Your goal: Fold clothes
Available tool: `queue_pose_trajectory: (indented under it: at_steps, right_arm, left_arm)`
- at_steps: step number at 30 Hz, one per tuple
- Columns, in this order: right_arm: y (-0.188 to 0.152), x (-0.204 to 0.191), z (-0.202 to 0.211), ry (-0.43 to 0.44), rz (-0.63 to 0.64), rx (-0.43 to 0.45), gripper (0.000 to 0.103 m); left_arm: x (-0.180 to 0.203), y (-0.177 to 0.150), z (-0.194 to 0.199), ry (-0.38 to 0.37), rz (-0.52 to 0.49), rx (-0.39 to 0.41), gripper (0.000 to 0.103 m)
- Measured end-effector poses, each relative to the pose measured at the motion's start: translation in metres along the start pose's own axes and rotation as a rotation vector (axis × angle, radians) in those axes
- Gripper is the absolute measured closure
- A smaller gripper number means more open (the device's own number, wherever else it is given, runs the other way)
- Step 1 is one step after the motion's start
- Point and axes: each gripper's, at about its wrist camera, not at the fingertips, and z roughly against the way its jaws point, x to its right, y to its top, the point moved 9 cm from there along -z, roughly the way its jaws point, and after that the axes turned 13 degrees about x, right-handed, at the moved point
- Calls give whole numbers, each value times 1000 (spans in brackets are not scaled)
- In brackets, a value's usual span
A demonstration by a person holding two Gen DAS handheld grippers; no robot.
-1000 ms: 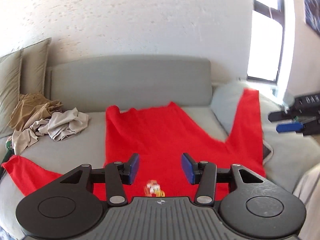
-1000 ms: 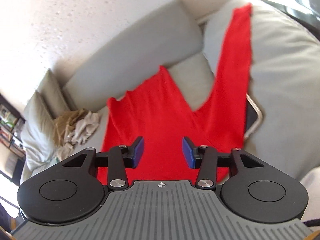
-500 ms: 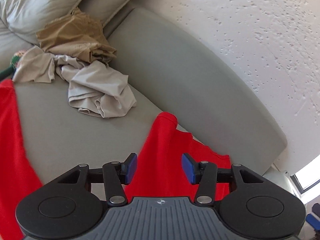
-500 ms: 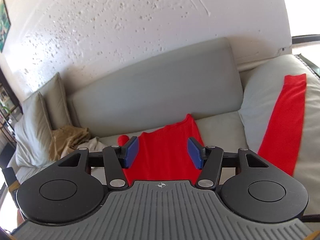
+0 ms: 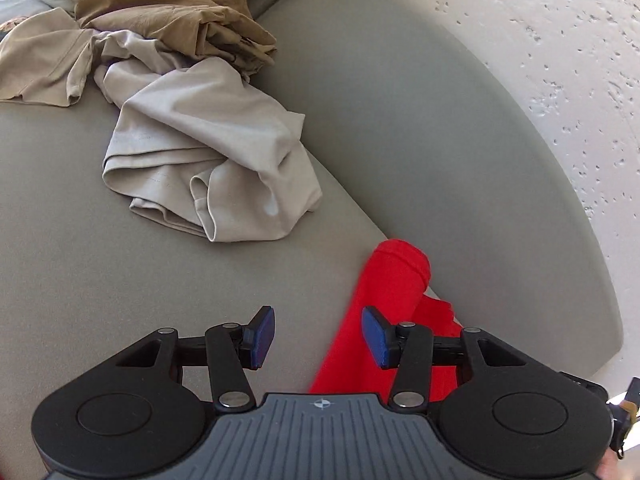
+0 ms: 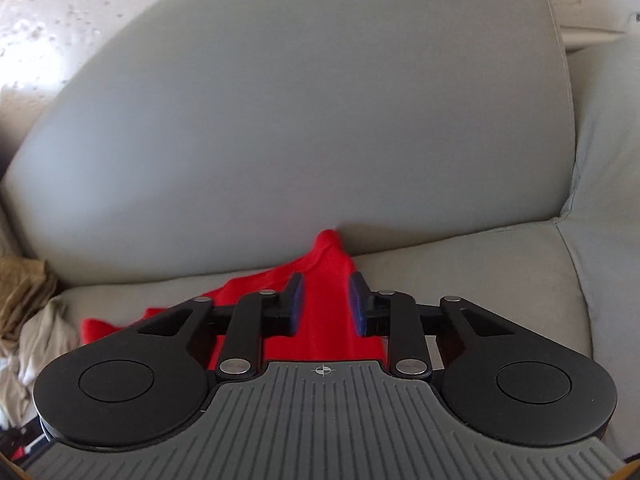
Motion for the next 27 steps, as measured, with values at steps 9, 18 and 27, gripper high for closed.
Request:
queue_pose_trajectory:
  at_steps: [9, 18, 27]
  right_arm:
    - [-9, -6, -45, 19, 100, 60, 101]
    - [-8, 28, -22, -270, 230, 144, 101]
    - [-14, 63, -25, -144, -132, 35, 100]
  left_arm:
    - [-7, -11, -12, 36, -16, -37, 57]
    - [-3, -21, -23, 29, -44, -42, 57]
    - [36, -10, -105, -229, -24, -160, 58]
